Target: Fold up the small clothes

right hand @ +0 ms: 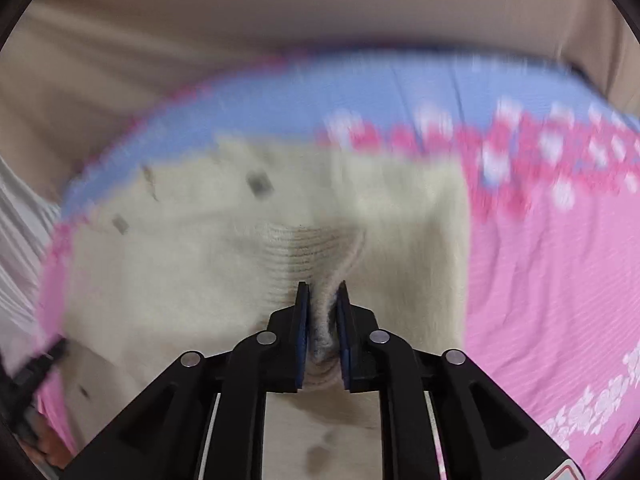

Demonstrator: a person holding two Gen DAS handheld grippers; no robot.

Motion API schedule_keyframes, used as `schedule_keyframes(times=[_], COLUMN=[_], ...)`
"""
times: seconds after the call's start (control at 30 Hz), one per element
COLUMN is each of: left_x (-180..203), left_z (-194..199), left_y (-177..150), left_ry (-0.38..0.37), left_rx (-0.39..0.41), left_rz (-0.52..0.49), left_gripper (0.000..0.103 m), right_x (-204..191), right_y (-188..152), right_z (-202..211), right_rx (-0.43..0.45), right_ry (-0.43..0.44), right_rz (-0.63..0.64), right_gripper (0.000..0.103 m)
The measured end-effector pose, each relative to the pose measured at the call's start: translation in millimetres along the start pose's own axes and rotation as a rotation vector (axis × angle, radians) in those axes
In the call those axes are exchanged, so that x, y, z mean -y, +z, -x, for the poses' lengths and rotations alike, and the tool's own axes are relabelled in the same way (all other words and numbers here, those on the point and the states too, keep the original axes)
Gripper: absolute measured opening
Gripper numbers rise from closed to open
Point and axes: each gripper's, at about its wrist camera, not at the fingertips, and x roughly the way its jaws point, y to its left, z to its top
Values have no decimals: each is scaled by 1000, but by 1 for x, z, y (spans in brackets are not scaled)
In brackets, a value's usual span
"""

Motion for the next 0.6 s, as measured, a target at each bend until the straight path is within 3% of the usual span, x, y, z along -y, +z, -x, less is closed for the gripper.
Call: schedule_keyframes(times=[0.07,0.13,0.17,0.33,0.57,0.6], left_x=[5,10,11,28,100,106], left_z=[0,2,3,5,-7,-7], left_y=[-2,-4,-5,-12,-27,-29], left_ry=[1,-3,-11,-114,-130,-130], left_rx=[-14,-11,-13,-50,-71,-72], left_rz=[-12,-31,-34,-23,-209,-223], left_gripper=[37,42,46,50,53,56], right_x=[5,12,17,31,54,56], right_y=[-5,-10,-14,-44,-61,-61], right_z=[23,44,52,59,26,26], right_rx=[85,137,149,83,26,40], right_ry=[42,72,85,136,236,228], right_rz=[-43,-86,-103,-120,-312,-316], right_gripper=[18,35,38,38,38,34])
